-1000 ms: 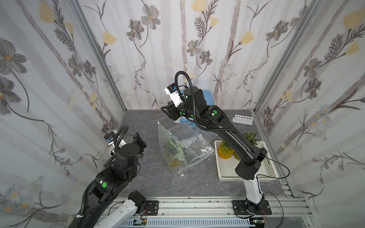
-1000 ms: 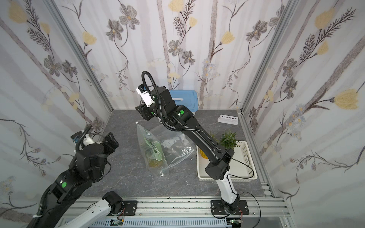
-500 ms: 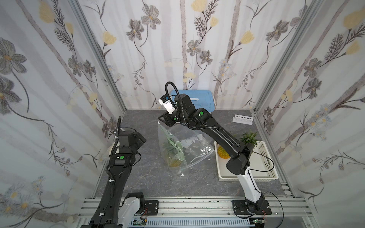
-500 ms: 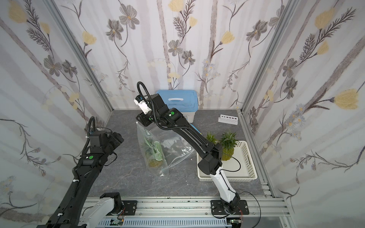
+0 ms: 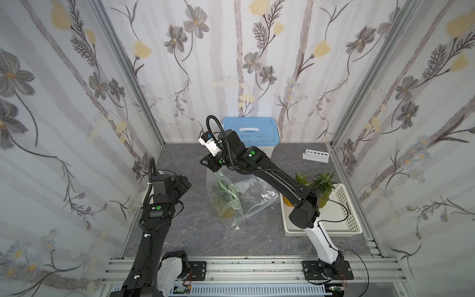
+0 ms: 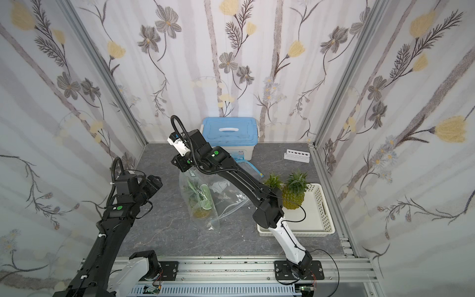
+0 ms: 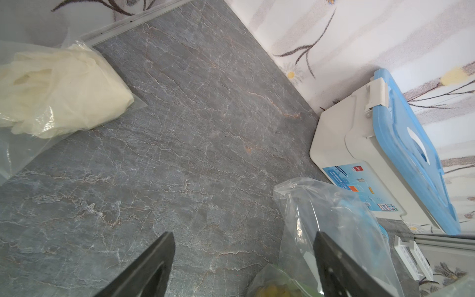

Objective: Open the zip-top bag and take out the pineapple
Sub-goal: Adjust the zipper food storage bag at the center of the board.

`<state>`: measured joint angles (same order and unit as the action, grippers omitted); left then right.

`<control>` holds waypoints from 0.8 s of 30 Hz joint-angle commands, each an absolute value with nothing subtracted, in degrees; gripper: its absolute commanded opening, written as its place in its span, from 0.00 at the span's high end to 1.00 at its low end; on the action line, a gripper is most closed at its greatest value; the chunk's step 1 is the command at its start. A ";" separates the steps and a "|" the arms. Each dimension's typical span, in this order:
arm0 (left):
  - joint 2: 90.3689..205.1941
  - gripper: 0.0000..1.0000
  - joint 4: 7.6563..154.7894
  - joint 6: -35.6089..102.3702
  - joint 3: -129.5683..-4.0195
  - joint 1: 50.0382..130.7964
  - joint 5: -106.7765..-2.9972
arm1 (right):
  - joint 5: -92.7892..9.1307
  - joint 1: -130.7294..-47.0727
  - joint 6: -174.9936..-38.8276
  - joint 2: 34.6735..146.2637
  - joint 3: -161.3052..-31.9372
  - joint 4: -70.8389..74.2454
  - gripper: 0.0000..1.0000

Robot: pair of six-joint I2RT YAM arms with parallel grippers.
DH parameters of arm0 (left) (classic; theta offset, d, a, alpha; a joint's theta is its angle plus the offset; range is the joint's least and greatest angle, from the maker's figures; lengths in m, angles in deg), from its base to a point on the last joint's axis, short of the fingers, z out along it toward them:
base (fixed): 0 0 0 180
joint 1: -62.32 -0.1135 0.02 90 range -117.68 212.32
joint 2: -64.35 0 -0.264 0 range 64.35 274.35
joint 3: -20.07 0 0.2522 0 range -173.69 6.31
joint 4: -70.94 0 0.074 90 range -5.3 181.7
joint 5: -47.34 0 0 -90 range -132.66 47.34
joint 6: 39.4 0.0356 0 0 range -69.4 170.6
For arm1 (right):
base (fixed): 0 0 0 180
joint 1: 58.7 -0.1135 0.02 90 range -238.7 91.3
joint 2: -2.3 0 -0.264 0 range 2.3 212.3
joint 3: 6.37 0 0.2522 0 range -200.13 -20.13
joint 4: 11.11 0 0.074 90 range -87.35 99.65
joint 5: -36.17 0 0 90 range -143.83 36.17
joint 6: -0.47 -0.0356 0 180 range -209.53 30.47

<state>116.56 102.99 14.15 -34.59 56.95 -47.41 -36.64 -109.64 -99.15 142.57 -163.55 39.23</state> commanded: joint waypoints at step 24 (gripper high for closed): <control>116.47 0.12 98.10 13.07 -32.68 56.88 -49.40 | -47.22 -110.92 -99.55 140.49 -163.26 44.15 0.63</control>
